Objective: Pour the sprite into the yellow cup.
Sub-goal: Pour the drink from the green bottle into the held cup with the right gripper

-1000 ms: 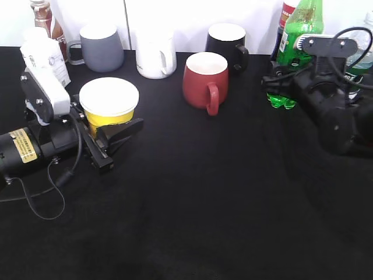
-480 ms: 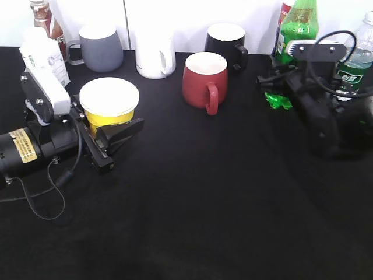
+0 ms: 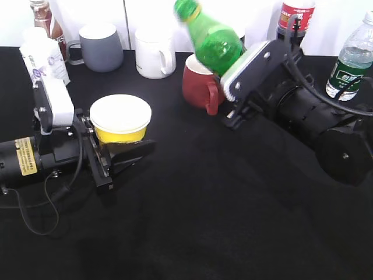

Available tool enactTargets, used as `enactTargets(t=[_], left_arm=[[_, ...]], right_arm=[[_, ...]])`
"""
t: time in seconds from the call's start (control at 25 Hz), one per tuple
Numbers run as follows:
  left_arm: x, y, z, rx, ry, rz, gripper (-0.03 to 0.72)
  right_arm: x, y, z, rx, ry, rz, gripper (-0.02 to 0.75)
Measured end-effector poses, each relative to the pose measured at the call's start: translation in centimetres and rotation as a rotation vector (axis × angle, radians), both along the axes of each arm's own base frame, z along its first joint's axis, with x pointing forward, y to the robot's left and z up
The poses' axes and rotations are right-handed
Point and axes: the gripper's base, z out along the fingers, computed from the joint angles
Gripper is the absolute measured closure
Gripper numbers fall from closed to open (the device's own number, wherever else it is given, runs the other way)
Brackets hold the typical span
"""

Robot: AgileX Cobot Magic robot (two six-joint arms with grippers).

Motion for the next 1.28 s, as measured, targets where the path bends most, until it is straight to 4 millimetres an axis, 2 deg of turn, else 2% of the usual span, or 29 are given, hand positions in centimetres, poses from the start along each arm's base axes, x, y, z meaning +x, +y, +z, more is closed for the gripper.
enactTargets(t=[0.16, 0.28, 0.64, 1.28], left_arm=[[-0.6, -0.3, -0.2, 0.020, 0.000, -0.075, 0.237], [-0.9, -0.3, -0.2, 0.019, 0.022, -0.101, 0.237], [-0.9, -0.4, -0.3, 0.021, 0.024, -0.111, 0.237], [-1.1, -0.4, -0.3, 0.025, 0.023, -0.125, 0.237]], right_arm=[[-0.1, 0.2, -0.2, -0.244, -0.112, 0.049, 0.296], [-0.2, 0.3, -0.2, -0.334, -0.160, 0.074, 0.296], [-0.2, 1.2, 0.7, -0.472, -0.346, 0.151, 0.297], [-0.1, 0.9, 1.6, -0.651, -0.552, 0.089, 0.298]])
